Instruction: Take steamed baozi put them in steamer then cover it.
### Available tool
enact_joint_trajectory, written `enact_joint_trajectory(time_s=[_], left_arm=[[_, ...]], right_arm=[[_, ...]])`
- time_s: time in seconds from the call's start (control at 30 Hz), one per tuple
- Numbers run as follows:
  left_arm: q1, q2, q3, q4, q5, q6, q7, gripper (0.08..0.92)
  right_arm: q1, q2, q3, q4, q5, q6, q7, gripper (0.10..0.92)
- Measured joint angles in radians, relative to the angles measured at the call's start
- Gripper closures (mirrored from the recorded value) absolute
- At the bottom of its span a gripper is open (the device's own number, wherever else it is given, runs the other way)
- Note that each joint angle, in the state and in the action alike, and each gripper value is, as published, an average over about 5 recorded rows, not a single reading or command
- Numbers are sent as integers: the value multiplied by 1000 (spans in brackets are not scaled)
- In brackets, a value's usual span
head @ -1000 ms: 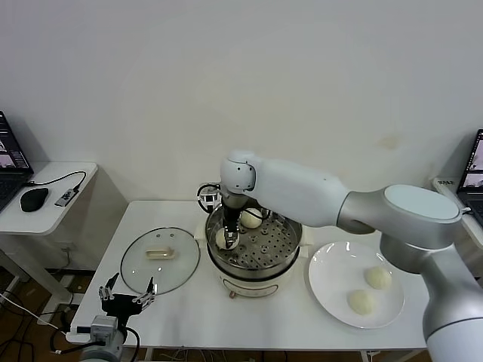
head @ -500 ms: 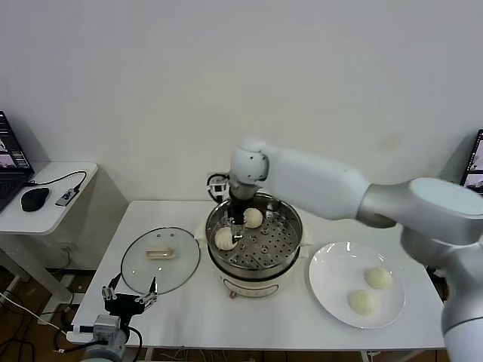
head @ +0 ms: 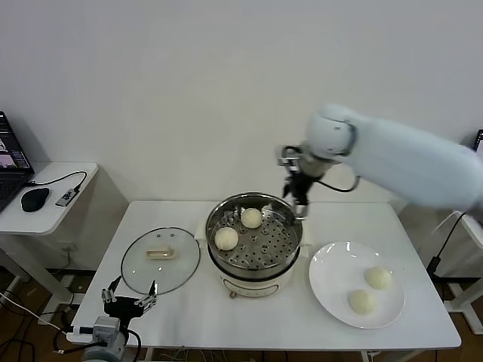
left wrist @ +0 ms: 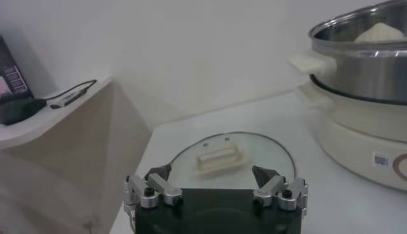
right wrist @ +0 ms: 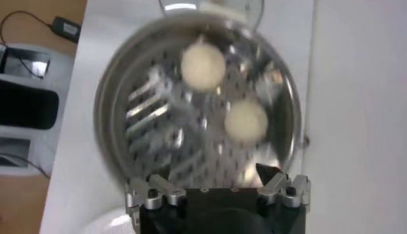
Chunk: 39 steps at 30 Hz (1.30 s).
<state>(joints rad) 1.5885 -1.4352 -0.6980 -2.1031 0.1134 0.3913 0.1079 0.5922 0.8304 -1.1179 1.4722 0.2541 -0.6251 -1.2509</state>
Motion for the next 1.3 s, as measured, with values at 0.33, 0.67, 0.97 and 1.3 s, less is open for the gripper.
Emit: enact_joint_trajectory(time_s=[0.33,0.67,0.97,1.3], left_arm=[[3,-7,10,8,6,1,1,177],[16,-19,2,1,18,1,-1,177],[25,-27,2,1,27,-2,-4,177],[26,-23,-1,7,28,-2,-4,177]], right_arm=[[-91,-250,34,113,-92,55,-38,203],[-284,-343,116,145,-205,120,-62,203],[-454,-357,203,129,-274,154,-52,203],[-608,-346,284,98,-336,174,-37,203]])
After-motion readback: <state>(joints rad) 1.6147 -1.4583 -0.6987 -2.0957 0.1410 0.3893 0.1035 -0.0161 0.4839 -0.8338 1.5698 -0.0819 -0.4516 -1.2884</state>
